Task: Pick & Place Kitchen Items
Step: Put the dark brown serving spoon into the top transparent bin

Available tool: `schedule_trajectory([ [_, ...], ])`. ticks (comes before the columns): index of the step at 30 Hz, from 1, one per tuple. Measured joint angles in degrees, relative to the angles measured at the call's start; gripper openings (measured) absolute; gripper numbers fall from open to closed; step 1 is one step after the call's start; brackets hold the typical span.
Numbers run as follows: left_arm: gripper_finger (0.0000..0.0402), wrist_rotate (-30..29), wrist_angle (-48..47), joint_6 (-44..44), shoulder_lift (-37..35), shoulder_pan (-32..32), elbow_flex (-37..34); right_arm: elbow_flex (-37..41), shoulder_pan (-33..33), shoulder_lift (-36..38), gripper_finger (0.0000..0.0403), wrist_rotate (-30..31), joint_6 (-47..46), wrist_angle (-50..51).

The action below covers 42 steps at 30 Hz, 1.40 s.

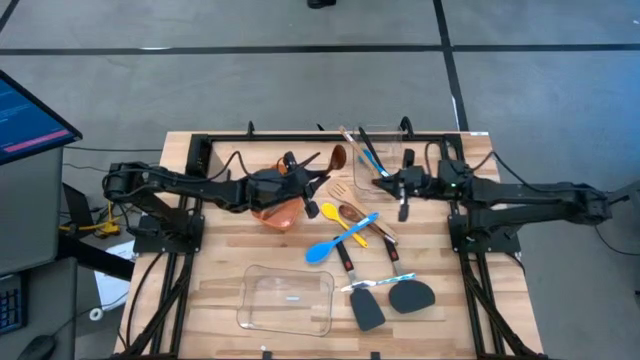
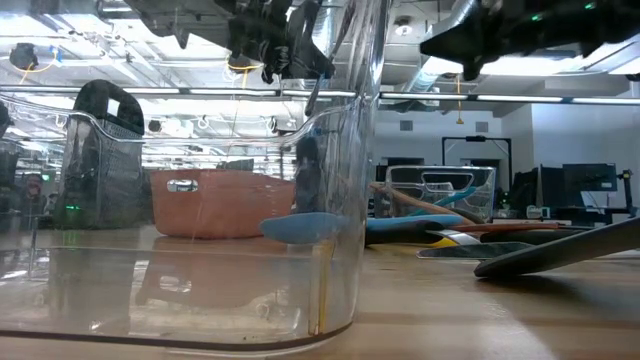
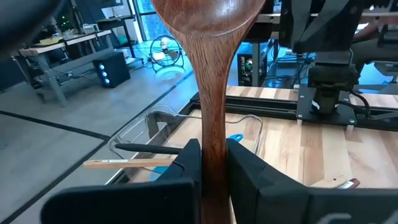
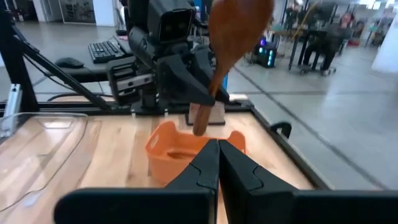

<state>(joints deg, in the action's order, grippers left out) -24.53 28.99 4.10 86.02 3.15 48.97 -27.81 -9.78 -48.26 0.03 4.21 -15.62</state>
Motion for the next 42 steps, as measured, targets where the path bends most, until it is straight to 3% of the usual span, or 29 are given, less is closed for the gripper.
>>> schedule_trajectory([
  [5, 0.0037, 0.0, 0.0, 0.0, 0.0, 0.0, 0.0, 0.0, 0.0, -8.1, 0.0014, 0.0, 2.2, -11.3],
  [10, 0.0022, 0.0, 0.0, 0.0, 0.0, 0.0, 0.0, -2.1, 0.0, -14.4, 0.0065, 0.0, 1.8, -17.1],
  [17, 0.0039, 0.0, 0.0, -0.1, 0.0, -0.1, 0.0, -7.2, 0.0, -22.4, 0.0155, 0.0, -3.0, -17.9],
  [26, 0.0028, 3.5, -0.1, -1.8, 0.1, -0.2, 0.0, -15.3, 0.0, -33.5, 0.0241, 0.0, -5.6, -18.1],
  [32, 0.0036, 3.1, -0.6, -2.0, 0.1, -0.1, 0.0, -18.3, 0.5, -36.5, 0.0248, -0.4, -5.3, -18.0],
  [37, 0.0023, 3.5, -0.5, -2.1, 0.1, -0.2, 0.0, -18.4, 0.4, -36.1, 0.0241, -0.5, -5.1, -17.9],
  [42, 0.0039, 3.6, -1.5, -3.1, 0.1, -0.2, 0.0, -18.7, 0.5, -35.2, 0.0226, -0.4, -5.2, -18.7],
])
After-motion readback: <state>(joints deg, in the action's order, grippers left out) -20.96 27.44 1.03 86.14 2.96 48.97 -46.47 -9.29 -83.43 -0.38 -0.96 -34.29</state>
